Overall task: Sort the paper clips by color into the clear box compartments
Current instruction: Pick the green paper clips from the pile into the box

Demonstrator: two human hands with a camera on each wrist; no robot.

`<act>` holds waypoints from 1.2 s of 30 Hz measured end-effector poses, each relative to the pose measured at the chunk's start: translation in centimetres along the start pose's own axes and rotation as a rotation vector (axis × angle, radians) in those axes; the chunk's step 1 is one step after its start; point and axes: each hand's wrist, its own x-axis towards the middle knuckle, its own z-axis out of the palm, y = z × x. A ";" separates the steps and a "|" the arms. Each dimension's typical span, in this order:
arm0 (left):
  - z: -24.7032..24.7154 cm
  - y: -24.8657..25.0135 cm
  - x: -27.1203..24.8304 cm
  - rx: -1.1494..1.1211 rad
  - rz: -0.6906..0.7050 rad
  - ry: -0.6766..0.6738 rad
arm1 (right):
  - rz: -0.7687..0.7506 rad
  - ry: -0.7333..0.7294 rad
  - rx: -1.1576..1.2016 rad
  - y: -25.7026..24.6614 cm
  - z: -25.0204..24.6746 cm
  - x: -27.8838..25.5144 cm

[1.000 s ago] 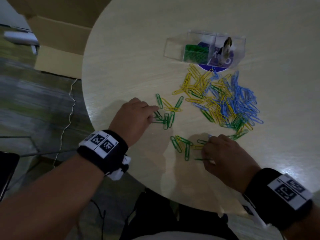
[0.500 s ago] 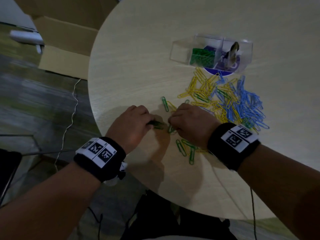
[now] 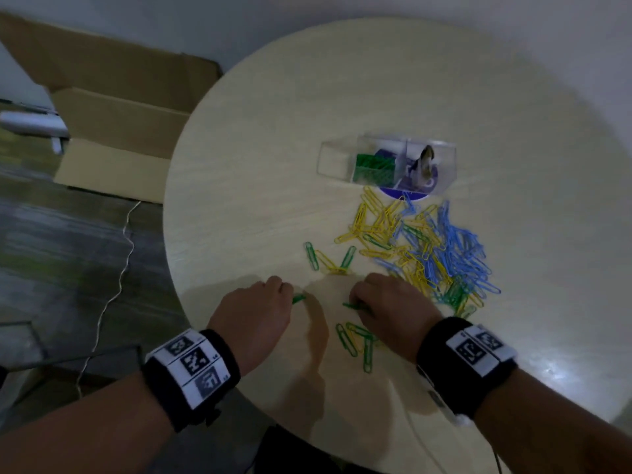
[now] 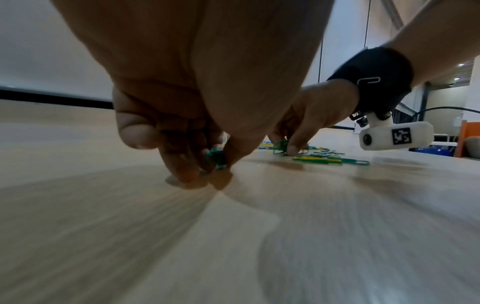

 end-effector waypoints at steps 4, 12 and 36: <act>-3.1 -0.4 2.5 -0.255 -0.080 0.094 | 0.062 0.074 0.177 1.5 -1.7 0.1; -10.4 0.7 14.6 -0.546 -0.167 0.353 | 0.372 0.449 0.368 7.7 -11.3 5.8; 1.1 1.7 3.2 -0.208 0.034 0.107 | -0.062 -0.041 -0.138 6.5 -0.7 3.8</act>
